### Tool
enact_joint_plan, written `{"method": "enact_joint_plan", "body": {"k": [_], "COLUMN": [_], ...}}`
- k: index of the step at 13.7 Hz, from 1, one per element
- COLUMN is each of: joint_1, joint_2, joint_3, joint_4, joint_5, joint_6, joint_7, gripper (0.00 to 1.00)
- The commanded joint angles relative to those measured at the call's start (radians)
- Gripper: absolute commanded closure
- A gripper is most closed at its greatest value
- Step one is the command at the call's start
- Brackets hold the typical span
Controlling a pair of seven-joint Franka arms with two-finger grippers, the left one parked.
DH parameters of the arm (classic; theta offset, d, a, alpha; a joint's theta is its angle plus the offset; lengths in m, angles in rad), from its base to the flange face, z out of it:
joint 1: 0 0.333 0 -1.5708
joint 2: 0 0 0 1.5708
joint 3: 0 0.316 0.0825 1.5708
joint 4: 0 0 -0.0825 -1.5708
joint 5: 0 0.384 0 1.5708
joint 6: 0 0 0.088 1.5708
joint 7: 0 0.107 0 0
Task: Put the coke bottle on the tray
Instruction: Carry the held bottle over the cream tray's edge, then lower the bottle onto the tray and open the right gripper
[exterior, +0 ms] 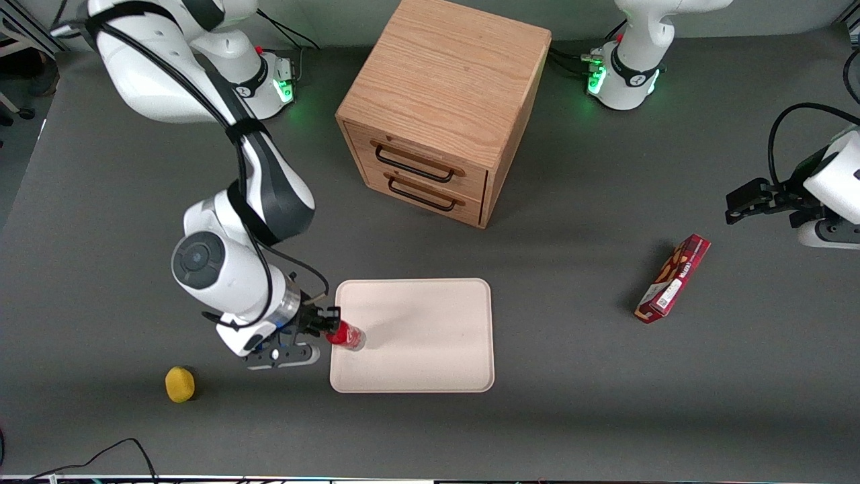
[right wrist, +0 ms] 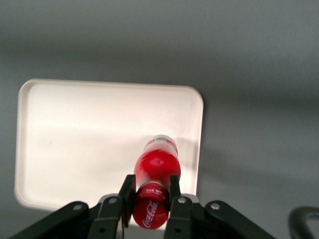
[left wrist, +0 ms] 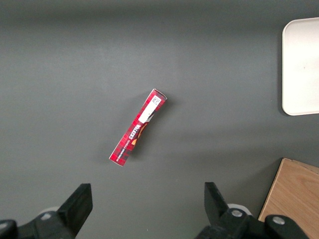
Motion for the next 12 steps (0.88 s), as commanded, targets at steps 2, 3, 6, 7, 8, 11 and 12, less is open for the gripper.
{"method": "enact_joint_plan", "body": {"k": [2,3,6,7,8,11,12], "joint_1": [0.051,0.051,0.059,0.059,0.059,0.060,0.060], "joint_2": [0.089,0.097,0.114,0.117,0.123,0.129,0.128], "joint_3": [-0.070,-0.068,-0.068,-0.068,-0.068,-0.068,-0.068], "joint_4": [0.130,0.130,0.127,0.125,0.122,0.115,0.118], "joint_5": [-0.013,-0.013,-0.011,-0.011,-0.008,-0.008,-0.008], "joint_6": [0.004,0.012,0.019,0.019,0.019,0.019,0.019], "joint_7": [0.024,0.026,0.027,0.038,0.055,0.084,0.080], "gripper": [1.00,1.00,1.00,1.00,1.00,0.00,0.00]}}
